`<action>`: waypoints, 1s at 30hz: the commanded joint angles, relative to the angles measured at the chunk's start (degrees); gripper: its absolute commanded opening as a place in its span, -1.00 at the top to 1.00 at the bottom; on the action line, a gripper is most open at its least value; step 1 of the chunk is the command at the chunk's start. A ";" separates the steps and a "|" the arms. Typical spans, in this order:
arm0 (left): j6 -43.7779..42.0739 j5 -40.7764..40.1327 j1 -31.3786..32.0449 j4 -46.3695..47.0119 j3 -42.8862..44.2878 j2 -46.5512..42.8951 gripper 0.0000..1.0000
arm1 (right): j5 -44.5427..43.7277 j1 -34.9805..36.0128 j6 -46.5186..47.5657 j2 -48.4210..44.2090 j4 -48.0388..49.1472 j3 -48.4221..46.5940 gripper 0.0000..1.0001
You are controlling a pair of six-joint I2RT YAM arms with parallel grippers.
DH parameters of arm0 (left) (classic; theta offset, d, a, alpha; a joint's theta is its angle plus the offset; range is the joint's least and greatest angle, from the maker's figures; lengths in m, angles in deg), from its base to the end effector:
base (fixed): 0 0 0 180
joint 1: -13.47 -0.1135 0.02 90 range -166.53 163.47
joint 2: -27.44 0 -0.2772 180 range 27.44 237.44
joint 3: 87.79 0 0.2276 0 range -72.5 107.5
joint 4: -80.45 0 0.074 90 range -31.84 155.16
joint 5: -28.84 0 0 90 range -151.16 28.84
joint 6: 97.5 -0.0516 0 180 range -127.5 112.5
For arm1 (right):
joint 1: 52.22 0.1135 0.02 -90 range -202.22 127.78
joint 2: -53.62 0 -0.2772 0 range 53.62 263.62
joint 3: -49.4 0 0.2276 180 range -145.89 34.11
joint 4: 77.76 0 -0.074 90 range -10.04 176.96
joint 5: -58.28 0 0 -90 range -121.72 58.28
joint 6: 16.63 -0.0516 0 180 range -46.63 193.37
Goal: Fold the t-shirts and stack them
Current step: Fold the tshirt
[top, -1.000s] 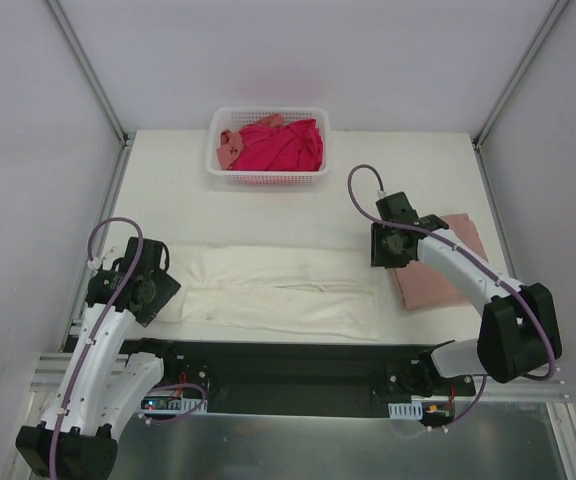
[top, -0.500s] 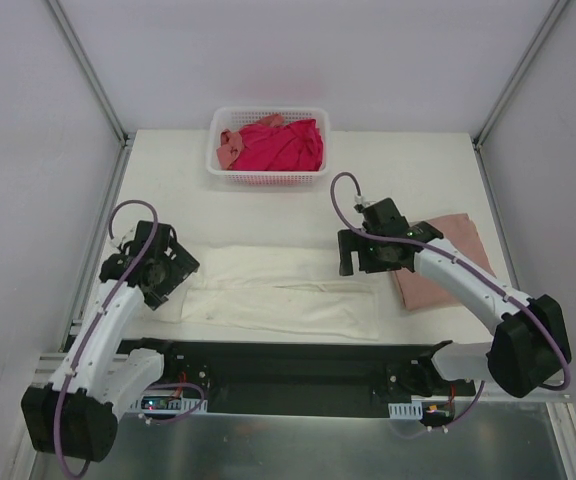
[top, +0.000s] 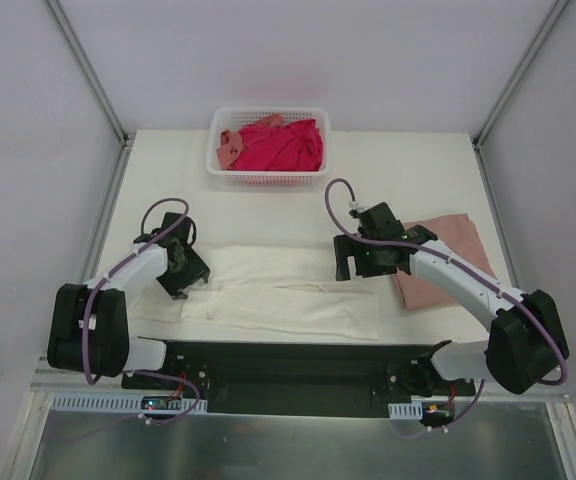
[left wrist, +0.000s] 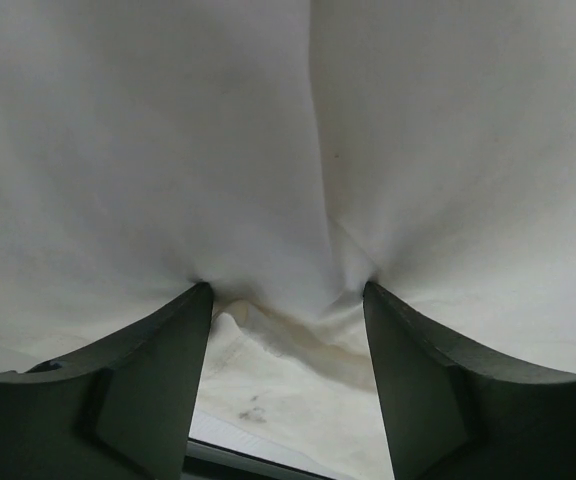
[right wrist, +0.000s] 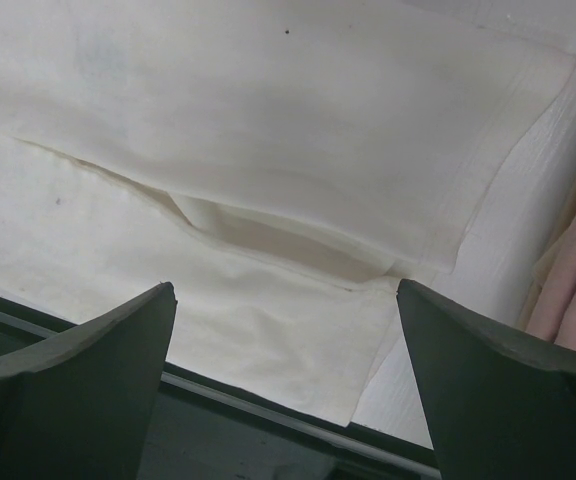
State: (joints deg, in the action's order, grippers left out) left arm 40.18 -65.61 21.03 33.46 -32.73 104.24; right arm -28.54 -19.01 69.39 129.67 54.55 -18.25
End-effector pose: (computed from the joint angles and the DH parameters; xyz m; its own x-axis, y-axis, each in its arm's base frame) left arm 0.2123 -0.0241 0.1822 -0.6983 -0.6510 -0.2977 -0.6135 0.7586 -0.2195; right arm 0.2062 0.1384 0.2451 -0.7324 -0.3967 -0.5533 -0.5232 0.8480 0.0846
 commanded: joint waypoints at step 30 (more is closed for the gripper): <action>-2.78 13.00 14.60 -1.59 -4.88 -20.28 -0.92 | -2.65 0.10 0.30 -1.17 0.32 0.95 -0.93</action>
State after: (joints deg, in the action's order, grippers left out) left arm 36.13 -47.38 35.28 36.58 -41.39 85.55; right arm -30.29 -19.01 69.39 129.43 54.58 -16.63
